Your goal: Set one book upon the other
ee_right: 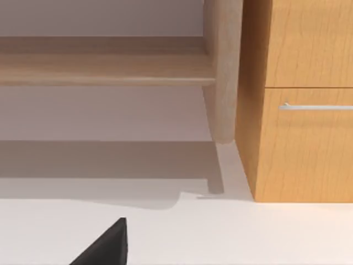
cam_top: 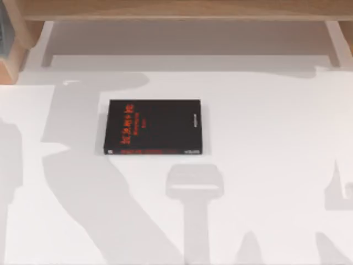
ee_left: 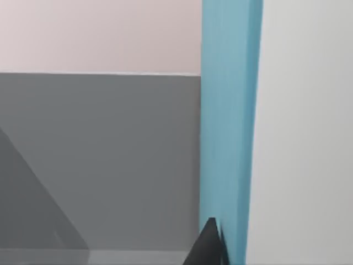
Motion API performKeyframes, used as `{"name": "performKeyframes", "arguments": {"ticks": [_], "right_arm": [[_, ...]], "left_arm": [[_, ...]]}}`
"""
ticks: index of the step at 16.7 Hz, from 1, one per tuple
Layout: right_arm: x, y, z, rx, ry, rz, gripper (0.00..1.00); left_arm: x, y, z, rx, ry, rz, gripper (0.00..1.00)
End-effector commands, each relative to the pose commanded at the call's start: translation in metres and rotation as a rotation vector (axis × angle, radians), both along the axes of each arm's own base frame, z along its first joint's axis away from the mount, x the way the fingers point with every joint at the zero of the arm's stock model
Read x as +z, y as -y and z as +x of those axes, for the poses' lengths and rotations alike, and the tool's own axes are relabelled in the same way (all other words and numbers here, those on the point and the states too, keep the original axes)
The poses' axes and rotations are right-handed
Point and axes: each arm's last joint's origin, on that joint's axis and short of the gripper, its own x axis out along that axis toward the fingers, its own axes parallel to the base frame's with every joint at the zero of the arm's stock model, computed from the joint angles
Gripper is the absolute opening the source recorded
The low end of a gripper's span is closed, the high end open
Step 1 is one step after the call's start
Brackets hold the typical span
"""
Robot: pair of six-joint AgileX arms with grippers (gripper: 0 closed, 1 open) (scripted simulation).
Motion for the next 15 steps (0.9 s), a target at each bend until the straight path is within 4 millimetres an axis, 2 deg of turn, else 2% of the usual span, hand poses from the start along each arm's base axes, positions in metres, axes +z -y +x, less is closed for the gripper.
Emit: {"name": "performKeyframes", "arguments": {"ticks": [3, 6, 8, 11, 15], "right_arm": [[0.000, 0.000, 0.000, 0.000, 0.000, 0.000, 1.00], [0.000, 0.000, 0.000, 0.000, 0.000, 0.000, 1.00], [0.000, 0.000, 0.000, 0.000, 0.000, 0.000, 1.00], [0.000, 0.000, 0.000, 0.000, 0.000, 0.000, 1.00], [0.000, 0.000, 0.000, 0.000, 0.000, 0.000, 1.00]], "left_arm": [[-0.001, 0.002, 0.002, -0.005, 0.000, 0.002, 0.00], [0.012, 0.009, -0.006, 0.023, 0.018, 0.055, 0.00], [0.034, 0.019, -0.018, 0.063, 0.060, 0.137, 0.00], [0.078, 0.045, -0.044, 0.143, 0.154, 0.296, 0.00], [0.129, 0.100, -0.086, 0.236, 0.278, 0.500, 0.00]]}}
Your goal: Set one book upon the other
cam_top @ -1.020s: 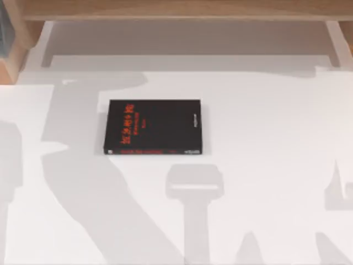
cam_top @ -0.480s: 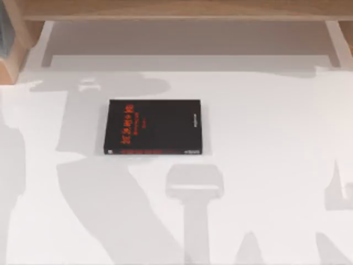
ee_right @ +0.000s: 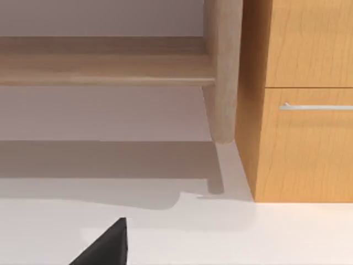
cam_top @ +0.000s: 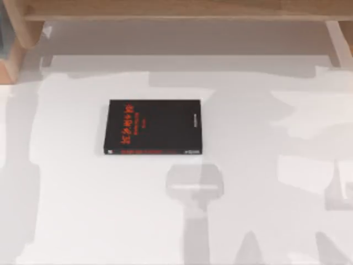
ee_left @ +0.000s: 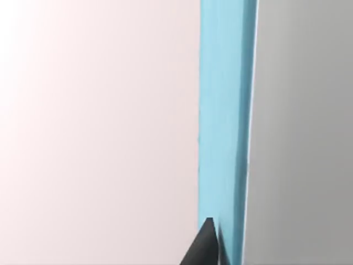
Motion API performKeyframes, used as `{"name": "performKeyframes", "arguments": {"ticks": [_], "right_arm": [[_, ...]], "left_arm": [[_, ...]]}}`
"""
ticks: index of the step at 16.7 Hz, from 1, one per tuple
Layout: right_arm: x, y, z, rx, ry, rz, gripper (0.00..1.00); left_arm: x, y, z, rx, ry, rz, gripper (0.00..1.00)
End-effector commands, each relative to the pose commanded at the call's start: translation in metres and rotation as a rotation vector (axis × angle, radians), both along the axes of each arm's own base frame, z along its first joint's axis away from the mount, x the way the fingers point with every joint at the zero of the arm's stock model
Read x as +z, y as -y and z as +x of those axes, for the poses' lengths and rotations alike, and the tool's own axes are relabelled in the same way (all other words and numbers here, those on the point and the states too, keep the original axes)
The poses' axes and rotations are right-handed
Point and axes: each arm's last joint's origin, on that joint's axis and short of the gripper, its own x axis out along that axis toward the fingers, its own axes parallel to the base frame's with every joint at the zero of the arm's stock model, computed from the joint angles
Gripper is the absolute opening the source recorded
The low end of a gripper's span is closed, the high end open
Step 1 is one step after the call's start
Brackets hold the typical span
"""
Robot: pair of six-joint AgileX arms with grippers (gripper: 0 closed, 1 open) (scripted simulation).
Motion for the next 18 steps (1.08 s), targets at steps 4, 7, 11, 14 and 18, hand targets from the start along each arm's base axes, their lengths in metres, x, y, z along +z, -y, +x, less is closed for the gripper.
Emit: {"name": "performKeyframes", "arguments": {"ticks": [4, 7, 11, 14, 18], "right_arm": [[0.000, 0.000, 0.000, 0.000, 0.000, 0.000, 1.00], [0.000, 0.000, 0.000, 0.000, 0.000, 0.000, 1.00], [0.000, 0.000, 0.000, 0.000, 0.000, 0.000, 1.00], [0.000, 0.000, 0.000, 0.000, 0.000, 0.000, 1.00], [0.000, 0.000, 0.000, 0.000, 0.000, 0.000, 1.00]], "left_arm": [[0.023, 0.069, -0.042, 0.034, 0.056, 0.152, 0.00], [0.021, 0.118, -0.068, 0.028, 0.035, 0.244, 0.00], [-0.020, 0.180, -0.086, -0.031, -0.116, 0.402, 0.00], [-0.083, 0.227, -0.088, -0.110, -0.306, 0.585, 0.00], [-0.187, 0.268, -0.095, -0.214, -0.585, 0.868, 0.00]]}}
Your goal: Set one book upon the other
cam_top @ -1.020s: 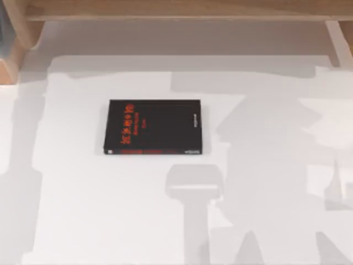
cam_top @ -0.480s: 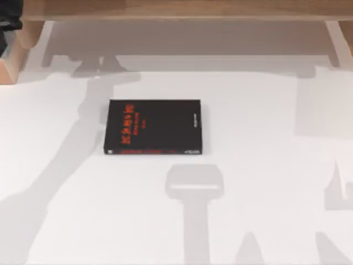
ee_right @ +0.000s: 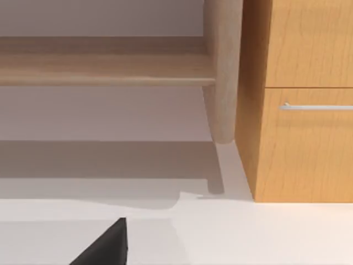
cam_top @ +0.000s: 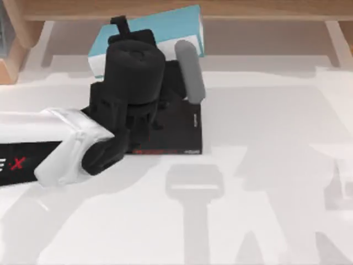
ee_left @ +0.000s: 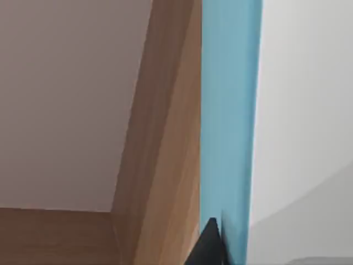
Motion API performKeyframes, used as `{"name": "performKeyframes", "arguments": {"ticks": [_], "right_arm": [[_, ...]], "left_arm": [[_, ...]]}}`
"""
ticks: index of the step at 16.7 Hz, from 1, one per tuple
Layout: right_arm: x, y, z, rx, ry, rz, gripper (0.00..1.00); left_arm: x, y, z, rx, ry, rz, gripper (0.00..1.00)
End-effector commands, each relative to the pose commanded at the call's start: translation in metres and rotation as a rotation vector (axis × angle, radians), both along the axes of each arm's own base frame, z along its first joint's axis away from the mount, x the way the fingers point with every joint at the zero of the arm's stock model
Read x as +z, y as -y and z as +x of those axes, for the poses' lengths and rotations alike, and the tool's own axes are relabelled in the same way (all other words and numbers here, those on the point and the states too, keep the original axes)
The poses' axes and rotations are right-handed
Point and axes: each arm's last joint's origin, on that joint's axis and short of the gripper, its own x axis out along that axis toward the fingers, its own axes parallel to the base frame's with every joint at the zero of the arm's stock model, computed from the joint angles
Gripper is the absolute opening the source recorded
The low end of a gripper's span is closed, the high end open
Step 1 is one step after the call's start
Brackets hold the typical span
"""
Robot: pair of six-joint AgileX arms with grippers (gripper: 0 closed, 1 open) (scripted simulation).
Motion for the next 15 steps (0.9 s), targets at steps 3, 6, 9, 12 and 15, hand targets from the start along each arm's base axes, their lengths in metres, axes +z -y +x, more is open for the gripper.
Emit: {"name": "performKeyframes", "arguments": {"ticks": [3, 6, 9, 12, 15], "right_arm": [[0.000, 0.000, 0.000, 0.000, 0.000, 0.000, 1.00], [0.000, 0.000, 0.000, 0.000, 0.000, 0.000, 1.00], [0.000, 0.000, 0.000, 0.000, 0.000, 0.000, 1.00], [0.000, 0.000, 0.000, 0.000, 0.000, 0.000, 1.00], [0.000, 0.000, 0.000, 0.000, 0.000, 0.000, 1.00]], "left_arm": [[-0.061, 0.009, -0.009, -0.028, -0.159, 0.171, 0.00], [-0.084, 0.010, -0.014, -0.035, -0.219, 0.235, 0.00], [-0.084, 0.010, -0.014, -0.035, -0.219, 0.235, 0.00], [-0.083, 0.009, -0.012, -0.031, -0.217, 0.232, 0.00], [-0.086, 0.010, -0.009, -0.035, -0.219, 0.235, 0.00]]}}
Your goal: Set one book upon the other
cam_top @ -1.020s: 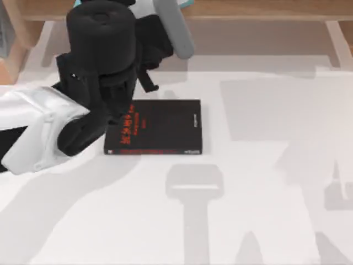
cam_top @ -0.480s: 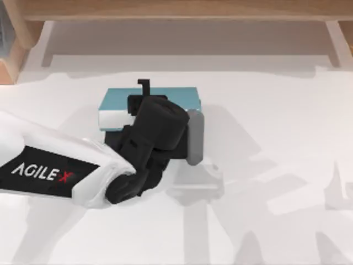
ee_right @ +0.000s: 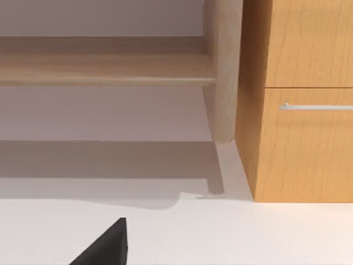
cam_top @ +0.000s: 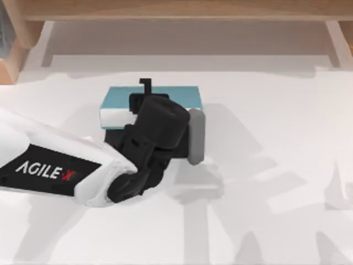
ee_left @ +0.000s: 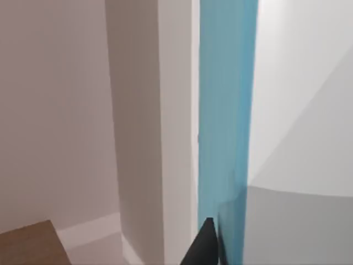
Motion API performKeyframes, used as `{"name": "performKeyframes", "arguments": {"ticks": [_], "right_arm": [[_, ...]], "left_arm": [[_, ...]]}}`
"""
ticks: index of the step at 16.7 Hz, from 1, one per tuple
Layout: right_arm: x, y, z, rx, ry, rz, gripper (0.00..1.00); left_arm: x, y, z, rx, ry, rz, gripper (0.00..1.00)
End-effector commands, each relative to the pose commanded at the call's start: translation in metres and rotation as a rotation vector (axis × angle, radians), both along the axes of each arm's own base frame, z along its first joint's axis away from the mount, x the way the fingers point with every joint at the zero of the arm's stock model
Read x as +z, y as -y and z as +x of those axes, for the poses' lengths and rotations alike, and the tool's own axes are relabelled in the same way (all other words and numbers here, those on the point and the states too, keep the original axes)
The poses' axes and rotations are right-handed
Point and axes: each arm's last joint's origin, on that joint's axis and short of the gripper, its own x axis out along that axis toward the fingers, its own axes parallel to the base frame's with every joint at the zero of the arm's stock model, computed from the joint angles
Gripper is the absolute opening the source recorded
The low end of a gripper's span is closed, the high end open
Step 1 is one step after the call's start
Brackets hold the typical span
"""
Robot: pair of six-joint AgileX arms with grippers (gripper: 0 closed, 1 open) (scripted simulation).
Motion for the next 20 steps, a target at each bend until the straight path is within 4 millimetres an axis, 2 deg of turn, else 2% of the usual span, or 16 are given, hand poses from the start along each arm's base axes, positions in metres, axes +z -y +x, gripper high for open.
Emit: {"name": "performKeyframes", "arguments": {"ticks": [3, 16, 20], "right_arm": [[0.0000, 0.0000, 0.0000, 0.000, 0.000, 0.000, 1.00], [0.0000, 0.0000, 0.0000, 0.000, 0.000, 0.000, 1.00], [0.0000, 0.0000, 0.0000, 0.000, 0.000, 0.000, 1.00]], "left_arm": [[0.0000, 0.0000, 0.0000, 0.000, 0.000, 0.000, 0.00], [0.0000, 0.0000, 0.0000, 0.000, 0.000, 0.000, 0.98], [0.0000, 0.0000, 0.0000, 0.000, 0.000, 0.000, 1.00]]}}
